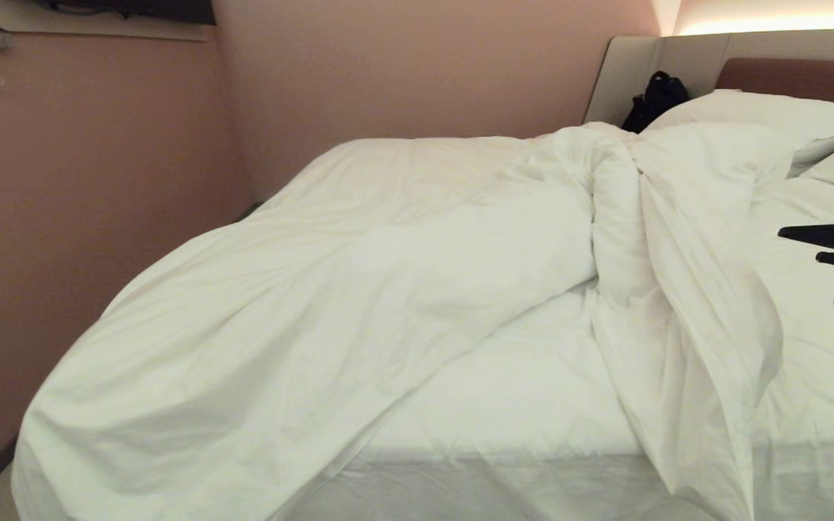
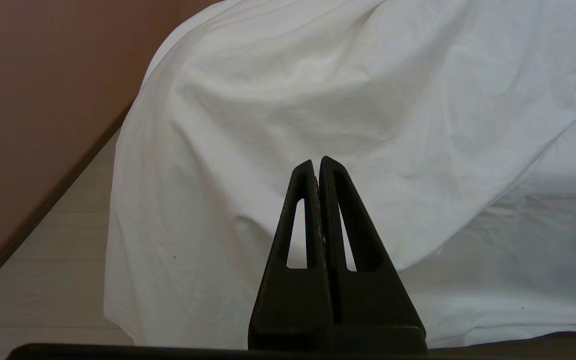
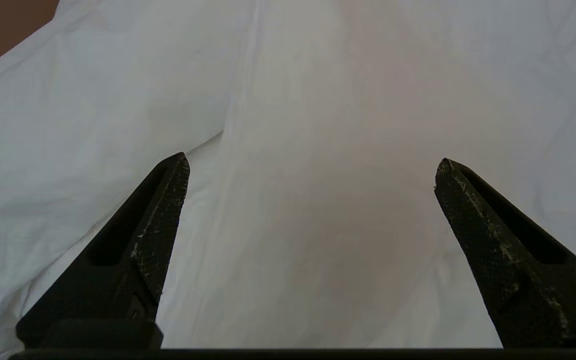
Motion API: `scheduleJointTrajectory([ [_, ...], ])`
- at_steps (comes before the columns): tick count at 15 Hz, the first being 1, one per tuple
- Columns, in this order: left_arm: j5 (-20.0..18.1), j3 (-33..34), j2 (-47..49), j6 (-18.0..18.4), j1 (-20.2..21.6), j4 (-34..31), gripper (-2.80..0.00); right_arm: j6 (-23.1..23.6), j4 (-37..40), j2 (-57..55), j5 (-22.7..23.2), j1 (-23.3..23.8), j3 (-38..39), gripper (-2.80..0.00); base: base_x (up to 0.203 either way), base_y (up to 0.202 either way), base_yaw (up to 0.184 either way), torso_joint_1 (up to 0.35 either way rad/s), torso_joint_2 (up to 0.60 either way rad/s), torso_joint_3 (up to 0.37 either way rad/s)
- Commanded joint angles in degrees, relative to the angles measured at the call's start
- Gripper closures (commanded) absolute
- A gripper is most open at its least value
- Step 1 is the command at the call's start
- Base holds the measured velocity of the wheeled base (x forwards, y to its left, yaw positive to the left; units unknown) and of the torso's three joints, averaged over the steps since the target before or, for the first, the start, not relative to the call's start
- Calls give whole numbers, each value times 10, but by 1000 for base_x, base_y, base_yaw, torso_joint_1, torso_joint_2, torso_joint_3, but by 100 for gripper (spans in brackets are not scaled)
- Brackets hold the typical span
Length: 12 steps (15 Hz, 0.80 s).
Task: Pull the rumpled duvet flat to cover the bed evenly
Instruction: Flatten the corners of the folded blanket
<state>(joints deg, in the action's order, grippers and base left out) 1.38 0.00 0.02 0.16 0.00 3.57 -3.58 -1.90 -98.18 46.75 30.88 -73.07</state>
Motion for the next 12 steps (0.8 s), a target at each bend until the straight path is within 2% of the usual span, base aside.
scheduleJointTrajectory([
  [1,0,0,0,0,0,0,0,1,0,-8,3,8,1,-280,0,0,0,0,0,0],
  [4,0,0,0,0,0,0,0,1,-1,-26,12,28,0,-280,0,0,0,0,0,0],
  [8,0,0,0,0,0,0,0,1,-2,-68,61,59,-11,-280,0,0,0,0,0,0],
  [12,0,0,0,0,0,0,0,2,-17,-123,64,60,-15,-280,0,0,0,0,0,0],
])
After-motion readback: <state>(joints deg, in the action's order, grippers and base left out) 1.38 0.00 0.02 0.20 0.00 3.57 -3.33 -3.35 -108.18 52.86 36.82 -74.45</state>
